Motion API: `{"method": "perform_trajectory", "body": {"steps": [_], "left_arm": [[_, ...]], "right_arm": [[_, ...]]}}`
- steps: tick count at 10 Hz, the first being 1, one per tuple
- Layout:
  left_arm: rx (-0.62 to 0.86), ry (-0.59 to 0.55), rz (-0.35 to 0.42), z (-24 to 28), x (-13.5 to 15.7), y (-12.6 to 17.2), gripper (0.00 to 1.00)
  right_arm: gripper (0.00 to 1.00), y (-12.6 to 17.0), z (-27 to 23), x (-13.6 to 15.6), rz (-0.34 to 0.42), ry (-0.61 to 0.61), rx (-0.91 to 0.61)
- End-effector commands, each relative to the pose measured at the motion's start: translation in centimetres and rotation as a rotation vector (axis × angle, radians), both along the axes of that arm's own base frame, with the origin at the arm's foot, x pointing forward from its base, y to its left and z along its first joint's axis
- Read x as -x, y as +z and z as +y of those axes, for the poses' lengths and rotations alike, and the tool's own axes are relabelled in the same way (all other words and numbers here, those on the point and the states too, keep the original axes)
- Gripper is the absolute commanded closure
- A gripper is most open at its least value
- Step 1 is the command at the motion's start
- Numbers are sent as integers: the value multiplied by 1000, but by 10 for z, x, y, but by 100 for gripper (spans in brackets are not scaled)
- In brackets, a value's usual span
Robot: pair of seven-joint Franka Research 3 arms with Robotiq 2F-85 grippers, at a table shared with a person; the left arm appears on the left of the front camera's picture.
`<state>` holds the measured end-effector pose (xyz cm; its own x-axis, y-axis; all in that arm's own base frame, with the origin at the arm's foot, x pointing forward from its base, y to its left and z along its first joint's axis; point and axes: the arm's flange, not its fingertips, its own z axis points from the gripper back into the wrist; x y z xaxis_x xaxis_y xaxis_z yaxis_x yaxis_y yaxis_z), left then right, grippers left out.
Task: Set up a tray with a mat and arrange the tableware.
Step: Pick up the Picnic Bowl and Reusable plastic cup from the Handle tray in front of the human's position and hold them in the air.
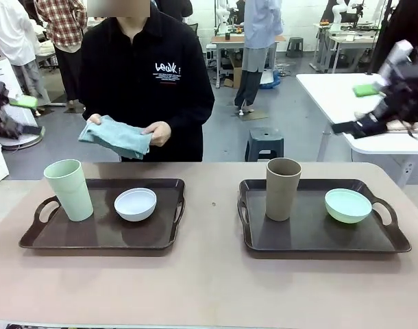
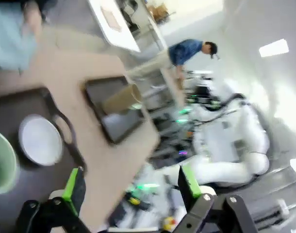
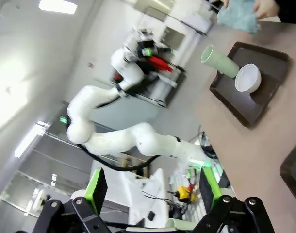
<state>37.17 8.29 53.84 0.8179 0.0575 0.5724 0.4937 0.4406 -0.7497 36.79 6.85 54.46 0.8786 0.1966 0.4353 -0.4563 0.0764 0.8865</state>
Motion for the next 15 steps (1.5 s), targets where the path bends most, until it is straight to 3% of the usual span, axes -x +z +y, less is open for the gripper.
{"method": "perform_trajectory", "body": {"steps": [1,2,3,4,5,6,7,8,9,11,12,14,15], "left_arm": [[-366,224,-420,20,-21,2,0],[-550,314,-618,35,-34,3,0],[-662,333,-742,50,-42,4,0],[-787,359,-823,68,-46,2,0],[-320,93,-399,45,-29,24,0],[-320,93,-399,45,-29,24,0],[-320,93,-399,45,-29,24,0],[-320,93,-399,45,-29,24,0],[-361,99,-445,50,-36,17,0],[-504,-198,-470,81,-61,25,0],[-587,-307,-446,96,-69,23,0],[-673,-623,-404,104,-71,3,0],[-711,-669,-412,105,-77,-5,0]], "right_arm": [[0,36,85,-2,5,-22,140],[0,45,133,1,-43,-22,225],[0,47,170,3,-56,3,270],[0,48,194,11,83,180,178],[0,56,176,25,182,311,36],[0,54,191,31,-38,75,228],[0,54,191,31,-38,75,228],[0,49,205,31,40,193,156],[0,35,211,32,83,167,297],[0,13,276,41,96,110,645],[0,9,308,42,109,109,760],[0,13,372,37,93,61,909],[0,15,391,33,115,60,939]]}}
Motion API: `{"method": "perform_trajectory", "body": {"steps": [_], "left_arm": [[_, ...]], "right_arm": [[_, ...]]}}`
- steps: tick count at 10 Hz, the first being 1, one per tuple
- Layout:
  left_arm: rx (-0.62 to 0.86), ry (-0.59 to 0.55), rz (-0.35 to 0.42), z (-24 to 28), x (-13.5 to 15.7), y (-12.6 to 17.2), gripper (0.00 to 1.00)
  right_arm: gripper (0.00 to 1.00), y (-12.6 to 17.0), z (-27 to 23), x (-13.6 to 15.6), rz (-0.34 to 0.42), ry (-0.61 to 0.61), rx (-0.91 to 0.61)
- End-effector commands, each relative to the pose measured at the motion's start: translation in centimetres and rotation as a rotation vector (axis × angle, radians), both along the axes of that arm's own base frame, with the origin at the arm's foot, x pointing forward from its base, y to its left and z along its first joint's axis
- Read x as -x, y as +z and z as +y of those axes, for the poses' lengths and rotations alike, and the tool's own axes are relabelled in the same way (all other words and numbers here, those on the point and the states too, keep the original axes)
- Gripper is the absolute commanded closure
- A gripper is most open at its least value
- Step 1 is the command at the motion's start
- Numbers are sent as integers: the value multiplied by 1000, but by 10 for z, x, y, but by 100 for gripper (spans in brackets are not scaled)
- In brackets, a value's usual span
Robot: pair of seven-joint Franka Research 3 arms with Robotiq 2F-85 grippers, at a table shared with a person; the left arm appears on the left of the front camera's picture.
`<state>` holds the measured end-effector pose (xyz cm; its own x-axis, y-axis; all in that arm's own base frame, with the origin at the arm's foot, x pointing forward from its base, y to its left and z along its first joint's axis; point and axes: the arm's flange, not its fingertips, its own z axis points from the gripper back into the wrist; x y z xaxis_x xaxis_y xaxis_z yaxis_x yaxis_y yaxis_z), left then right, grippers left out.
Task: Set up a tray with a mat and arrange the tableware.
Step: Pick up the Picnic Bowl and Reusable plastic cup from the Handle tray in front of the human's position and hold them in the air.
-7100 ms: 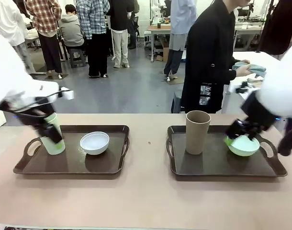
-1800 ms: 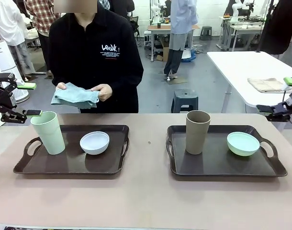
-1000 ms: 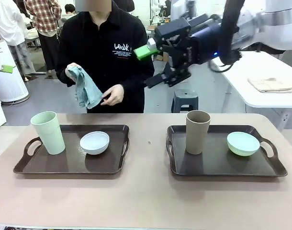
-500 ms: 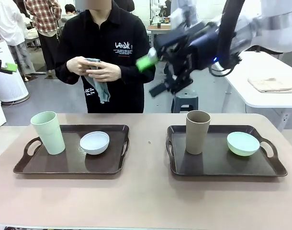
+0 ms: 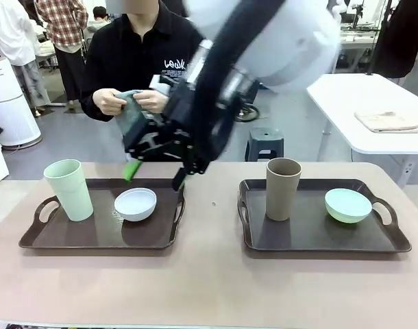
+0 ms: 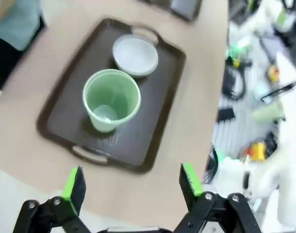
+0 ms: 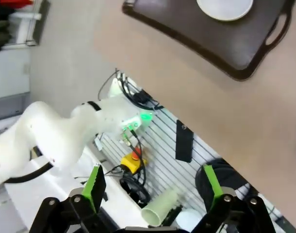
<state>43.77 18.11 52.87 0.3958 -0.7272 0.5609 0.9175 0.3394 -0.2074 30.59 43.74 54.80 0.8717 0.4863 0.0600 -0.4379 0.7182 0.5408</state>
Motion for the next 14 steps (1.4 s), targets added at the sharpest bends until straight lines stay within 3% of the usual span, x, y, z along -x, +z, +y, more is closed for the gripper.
{"method": "perform_trajectory", "body": {"steps": [1,2,3,4,5,6,7,9,10,11,12,14], "left_arm": [[65,103,-29,-6,6,8,0],[65,103,-29,-6,6,8,0],[65,103,-29,-6,6,8,0],[19,21,-2,2,-2,2,0],[-35,-90,-67,11,-17,-7,0],[-92,-133,-159,16,-34,-18,0],[-85,-277,-210,19,-41,-26,0],[-70,-405,-217,21,-47,-41,0],[-33,-440,-209,21,-57,-51,0],[24,-372,-222,21,-62,-60,0],[-70,-399,-217,14,-51,-51,0],[-70,-399,-217,14,-51,-51,0]], "right_arm": [[0,17,16,-27,101,20,15],[0,0,0,0,0,0,0],[0,0,0,0,0,0,0],[0,2,16,-16,37,-2,21],[0,-15,27,-24,-23,-68,120],[0,-31,41,-35,-138,-174,196],[0,-46,53,-44,-200,-233,267],[0,-73,78,-70,-363,-276,354],[0,-87,87,-84,-366,-290,364],[0,-95,88,-91,-348,-287,333],[0,-84,55,-67,-360,-227,310],[0,-84,55,-67,-360,-227,310]]}}
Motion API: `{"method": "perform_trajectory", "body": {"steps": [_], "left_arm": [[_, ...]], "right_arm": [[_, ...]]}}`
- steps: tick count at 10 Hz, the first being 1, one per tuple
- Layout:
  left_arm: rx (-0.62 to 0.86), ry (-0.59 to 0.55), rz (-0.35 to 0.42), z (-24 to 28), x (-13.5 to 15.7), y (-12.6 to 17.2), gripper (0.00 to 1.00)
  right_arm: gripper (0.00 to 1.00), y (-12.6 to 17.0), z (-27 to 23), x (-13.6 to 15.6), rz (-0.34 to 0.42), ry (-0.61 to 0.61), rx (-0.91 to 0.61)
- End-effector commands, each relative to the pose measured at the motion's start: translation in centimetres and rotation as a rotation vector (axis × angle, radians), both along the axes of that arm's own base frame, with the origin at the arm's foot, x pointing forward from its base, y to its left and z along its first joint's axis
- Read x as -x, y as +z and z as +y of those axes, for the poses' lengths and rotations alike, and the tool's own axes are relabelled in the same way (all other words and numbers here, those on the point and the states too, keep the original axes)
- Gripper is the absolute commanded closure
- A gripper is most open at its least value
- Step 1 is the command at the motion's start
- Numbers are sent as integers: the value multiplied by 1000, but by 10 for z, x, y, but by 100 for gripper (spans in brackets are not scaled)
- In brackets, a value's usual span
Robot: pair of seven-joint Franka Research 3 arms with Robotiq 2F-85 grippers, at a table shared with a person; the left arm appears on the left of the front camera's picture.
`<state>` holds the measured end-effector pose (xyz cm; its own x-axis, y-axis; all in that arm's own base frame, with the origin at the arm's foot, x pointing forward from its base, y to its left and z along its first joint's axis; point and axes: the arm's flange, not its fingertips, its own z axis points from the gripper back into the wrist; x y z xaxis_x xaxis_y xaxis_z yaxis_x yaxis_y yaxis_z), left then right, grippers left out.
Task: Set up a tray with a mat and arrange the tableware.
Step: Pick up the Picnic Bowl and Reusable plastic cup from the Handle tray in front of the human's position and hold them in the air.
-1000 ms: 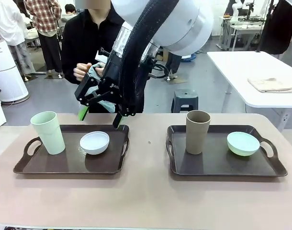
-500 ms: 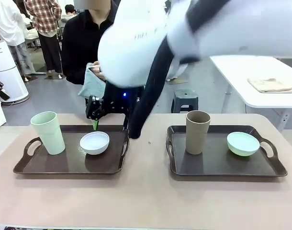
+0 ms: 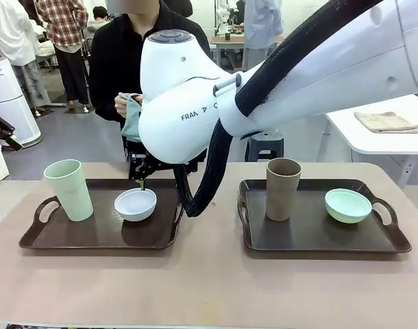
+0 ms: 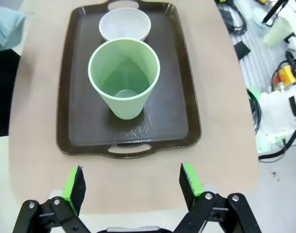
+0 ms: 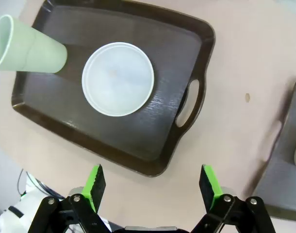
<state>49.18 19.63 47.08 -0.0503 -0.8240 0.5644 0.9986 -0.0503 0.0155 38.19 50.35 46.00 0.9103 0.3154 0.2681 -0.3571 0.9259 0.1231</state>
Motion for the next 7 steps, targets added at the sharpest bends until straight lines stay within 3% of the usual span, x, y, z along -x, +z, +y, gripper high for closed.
{"method": "perform_trajectory", "body": {"steps": [1,2,4,5,7], "left_arm": [[-24,7,-1,-1,3,6,0],[0,0,0,0,0,0,0],[-20,-70,78,1,-18,-29,0],[-36,-161,51,5,-17,-32,0],[-14,-135,85,5,-23,-49,0]], "right_arm": [[0,4,-11,9,12,17,-4],[0,0,0,0,0,0,0],[0,-24,18,-20,-27,14,46],[0,-32,25,-26,-19,9,64],[0,-49,37,-41,-9,0,93]]}}
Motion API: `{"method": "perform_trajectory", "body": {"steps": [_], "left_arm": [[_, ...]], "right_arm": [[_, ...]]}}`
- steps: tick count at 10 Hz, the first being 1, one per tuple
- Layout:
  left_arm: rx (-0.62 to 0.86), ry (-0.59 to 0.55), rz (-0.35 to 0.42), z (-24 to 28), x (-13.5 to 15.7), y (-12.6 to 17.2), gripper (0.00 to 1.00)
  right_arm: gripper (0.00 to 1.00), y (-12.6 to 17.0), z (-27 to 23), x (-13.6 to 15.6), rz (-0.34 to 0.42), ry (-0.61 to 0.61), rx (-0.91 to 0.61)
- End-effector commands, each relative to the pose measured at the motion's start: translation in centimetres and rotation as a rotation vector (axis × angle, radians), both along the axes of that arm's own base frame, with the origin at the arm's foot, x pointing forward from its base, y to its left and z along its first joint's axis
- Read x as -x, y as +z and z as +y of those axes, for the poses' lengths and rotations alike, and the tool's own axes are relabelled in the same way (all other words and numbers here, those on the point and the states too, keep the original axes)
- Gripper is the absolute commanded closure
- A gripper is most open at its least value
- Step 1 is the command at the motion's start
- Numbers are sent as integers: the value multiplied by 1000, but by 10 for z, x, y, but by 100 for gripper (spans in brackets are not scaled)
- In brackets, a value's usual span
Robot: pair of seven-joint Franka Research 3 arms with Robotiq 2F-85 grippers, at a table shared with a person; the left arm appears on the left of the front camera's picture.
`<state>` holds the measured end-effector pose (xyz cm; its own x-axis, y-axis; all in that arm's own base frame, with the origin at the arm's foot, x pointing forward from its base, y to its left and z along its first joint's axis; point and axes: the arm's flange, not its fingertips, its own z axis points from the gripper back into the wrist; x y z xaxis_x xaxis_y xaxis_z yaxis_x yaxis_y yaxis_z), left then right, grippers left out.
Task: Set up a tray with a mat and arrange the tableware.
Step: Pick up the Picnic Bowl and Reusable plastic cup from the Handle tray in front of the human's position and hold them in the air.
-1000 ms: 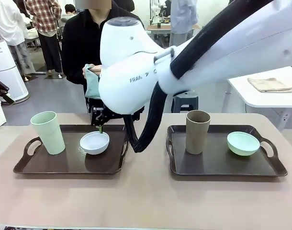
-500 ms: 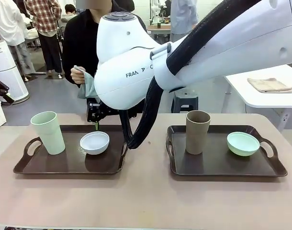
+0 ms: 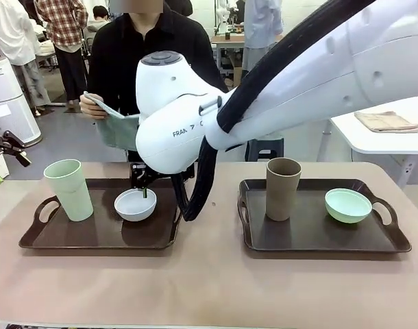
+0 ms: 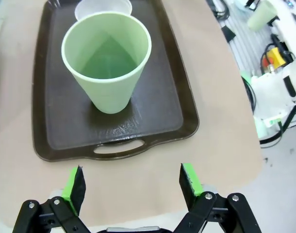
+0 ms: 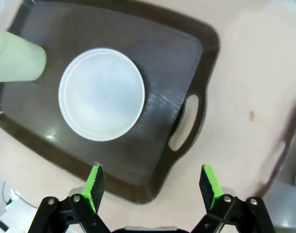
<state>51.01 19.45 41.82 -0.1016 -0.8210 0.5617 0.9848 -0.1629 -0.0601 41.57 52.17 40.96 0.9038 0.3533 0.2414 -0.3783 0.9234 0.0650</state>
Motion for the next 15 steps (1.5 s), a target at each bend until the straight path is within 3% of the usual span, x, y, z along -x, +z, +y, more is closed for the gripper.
{"method": "perform_trajectory", "body": {"steps": [1,5,7,9,10,12,15], "left_arm": [[45,15,51,5,-6,-7,0],[227,172,96,-10,-12,-39,0],[245,181,81,-28,-12,-51,0],[229,145,143,-38,-11,-52,0],[241,161,105,-27,-15,-53,0],[244,150,115,-34,-15,-56,0],[252,161,69,-50,-12,-71,0]], "right_arm": [[0,-7,21,-13,-4,-25,33],[0,-28,31,-29,18,-22,35],[0,-35,36,-32,27,-14,41],[0,-36,29,-29,29,-15,23],[0,-36,29,-29,29,-15,23],[0,-40,32,-31,26,-6,36],[0,-52,35,-46,-29,-68,7]]}}
